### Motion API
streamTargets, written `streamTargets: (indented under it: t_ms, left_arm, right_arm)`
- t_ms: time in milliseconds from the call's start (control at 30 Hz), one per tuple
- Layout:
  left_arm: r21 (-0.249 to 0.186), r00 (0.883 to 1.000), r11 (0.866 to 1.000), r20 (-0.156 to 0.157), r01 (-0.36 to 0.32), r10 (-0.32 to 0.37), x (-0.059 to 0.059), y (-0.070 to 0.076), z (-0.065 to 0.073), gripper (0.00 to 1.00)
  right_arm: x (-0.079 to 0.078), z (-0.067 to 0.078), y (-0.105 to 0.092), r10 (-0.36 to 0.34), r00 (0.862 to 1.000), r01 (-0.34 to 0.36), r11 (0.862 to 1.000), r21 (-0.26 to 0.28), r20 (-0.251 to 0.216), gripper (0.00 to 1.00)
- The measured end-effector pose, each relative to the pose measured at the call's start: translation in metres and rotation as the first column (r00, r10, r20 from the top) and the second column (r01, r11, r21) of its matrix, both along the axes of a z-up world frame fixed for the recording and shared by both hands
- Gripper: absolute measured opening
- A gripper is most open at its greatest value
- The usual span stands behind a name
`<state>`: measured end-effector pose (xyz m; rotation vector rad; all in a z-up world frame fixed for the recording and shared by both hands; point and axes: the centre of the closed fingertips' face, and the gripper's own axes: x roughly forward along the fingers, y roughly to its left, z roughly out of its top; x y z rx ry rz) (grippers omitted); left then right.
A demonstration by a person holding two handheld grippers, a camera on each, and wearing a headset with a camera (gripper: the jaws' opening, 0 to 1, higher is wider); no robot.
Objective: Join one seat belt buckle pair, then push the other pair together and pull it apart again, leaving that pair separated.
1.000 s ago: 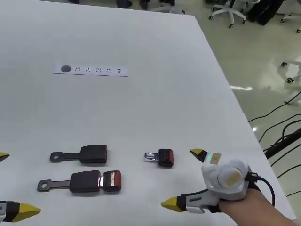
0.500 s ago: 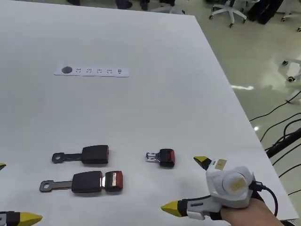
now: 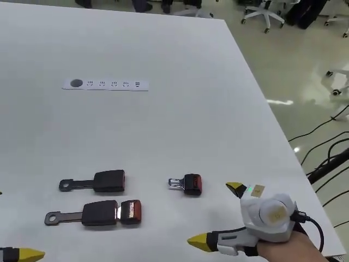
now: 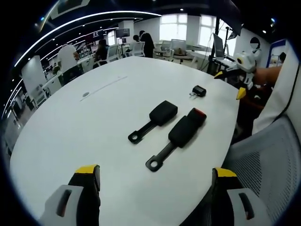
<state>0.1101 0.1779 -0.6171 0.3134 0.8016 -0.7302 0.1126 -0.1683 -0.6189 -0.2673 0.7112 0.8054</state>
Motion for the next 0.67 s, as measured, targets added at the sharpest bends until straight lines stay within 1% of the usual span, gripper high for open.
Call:
streamTargets:
  t_ms: [67,133,233,333,367,433,500,533,567,600,633,667]
  left_arm:
    - [0.002,1.000,1.000,0.000,-0.001,0.001,0.001,0.002,0.000,1.00]
    - [0.006,1.000,1.000,-0.002,-0.008,0.008,0.003,0.002,-0.003,1.00]
    - [0.003,1.000,1.000,0.000,-0.014,0.014,0.004,0.003,-0.004,1.00]
    - [0.004,1.000,1.000,0.002,-0.002,0.002,0.004,-0.001,-0.004,1.00]
    - [0.004,1.000,1.000,-0.001,0.000,0.000,0.004,-0.001,-0.005,1.00]
    - [0.012,1.000,1.000,-0.008,0.007,-0.006,0.004,-0.001,-0.008,1.00]
    - [0.020,1.000,1.000,-0.008,0.014,-0.014,0.003,0.000,-0.010,1.00]
    - [0.017,1.000,1.000,-0.011,0.014,-0.013,0.002,0.000,-0.011,1.00]
    - [0.014,1.000,1.000,-0.012,0.013,-0.012,0.002,0.000,-0.011,1.00]
    - [0.015,1.000,1.000,-0.011,0.011,-0.011,0.002,0.001,-0.012,1.00]
    - [0.015,1.000,1.000,-0.010,0.010,-0.010,0.002,0.002,-0.012,1.00]
    - [0.015,1.000,1.000,-0.011,0.009,-0.009,0.002,0.002,-0.012,1.00]
  right_arm:
    - [0.000,0.002,0.002,-0.003,1.000,0.003,1.000,0.002,-0.001,1.00]
    - [0.003,-0.002,0.000,-0.005,1.000,0.005,1.000,-0.003,0.004,1.00]
    - [0.008,0.005,0.003,-0.016,1.000,0.015,1.000,0.011,0.014,1.00]
    - [0.010,0.010,0.005,-0.010,1.000,0.010,1.000,0.007,0.021,1.00]
    - [0.012,0.008,0.005,0.006,0.999,-0.005,1.000,-0.013,0.034,1.00]
    - [0.011,0.007,0.006,0.030,0.999,-0.028,0.999,-0.041,0.037,1.00]
    - [0.011,0.007,0.008,0.033,0.999,-0.032,0.999,-0.039,0.036,1.00]
    - [0.010,0.007,0.009,0.035,0.999,-0.034,0.999,-0.035,0.034,1.00]
    - [0.012,0.001,0.007,0.035,0.999,-0.034,0.999,-0.034,0.033,1.00]
    - [0.013,0.000,0.006,0.033,0.999,-0.032,0.999,-0.034,0.032,1.00]
    - [0.011,0.004,0.007,0.032,0.999,-0.031,0.999,-0.033,0.029,1.00]
    - [0.010,0.005,0.007,0.029,0.999,-0.028,0.999,-0.032,0.025,1.00]
